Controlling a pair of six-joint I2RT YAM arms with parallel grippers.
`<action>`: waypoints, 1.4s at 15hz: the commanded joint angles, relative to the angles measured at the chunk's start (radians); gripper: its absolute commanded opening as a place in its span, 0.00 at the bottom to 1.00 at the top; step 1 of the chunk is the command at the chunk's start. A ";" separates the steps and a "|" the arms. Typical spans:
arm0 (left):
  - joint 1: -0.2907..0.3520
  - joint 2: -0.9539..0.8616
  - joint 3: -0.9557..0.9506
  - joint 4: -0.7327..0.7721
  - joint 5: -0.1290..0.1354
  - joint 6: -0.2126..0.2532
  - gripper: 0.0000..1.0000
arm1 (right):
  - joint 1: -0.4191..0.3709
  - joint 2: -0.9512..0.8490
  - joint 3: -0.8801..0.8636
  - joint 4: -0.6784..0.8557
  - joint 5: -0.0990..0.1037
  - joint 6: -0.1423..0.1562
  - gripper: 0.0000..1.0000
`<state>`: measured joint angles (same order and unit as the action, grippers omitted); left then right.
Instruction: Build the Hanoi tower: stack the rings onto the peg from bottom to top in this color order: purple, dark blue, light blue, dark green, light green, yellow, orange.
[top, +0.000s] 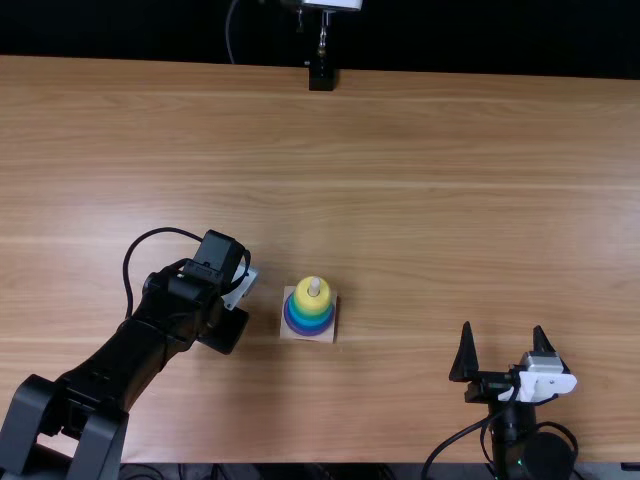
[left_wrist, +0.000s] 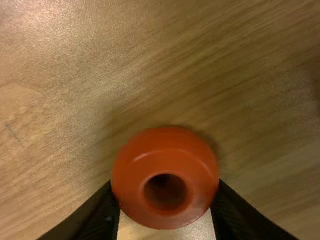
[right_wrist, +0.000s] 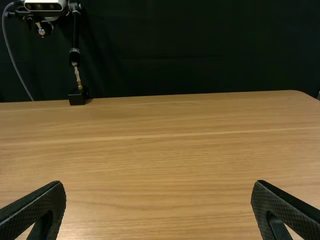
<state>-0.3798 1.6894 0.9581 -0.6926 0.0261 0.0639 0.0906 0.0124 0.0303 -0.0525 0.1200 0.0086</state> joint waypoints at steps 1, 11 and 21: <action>-0.010 0.029 -0.009 -0.001 0.003 -0.007 0.03 | -0.002 -0.012 -0.015 0.005 0.005 0.001 1.00; -0.007 0.061 0.034 -0.001 0.003 -0.011 1.00 | -0.002 -0.012 -0.015 0.005 0.005 0.001 1.00; -0.008 0.073 0.059 -0.005 0.001 -0.007 0.00 | -0.002 -0.012 -0.015 0.005 0.005 0.001 1.00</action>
<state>-0.3798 1.7329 1.0088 -0.6964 0.0116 0.0620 0.0906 0.0128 0.0303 -0.0521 0.1200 0.0086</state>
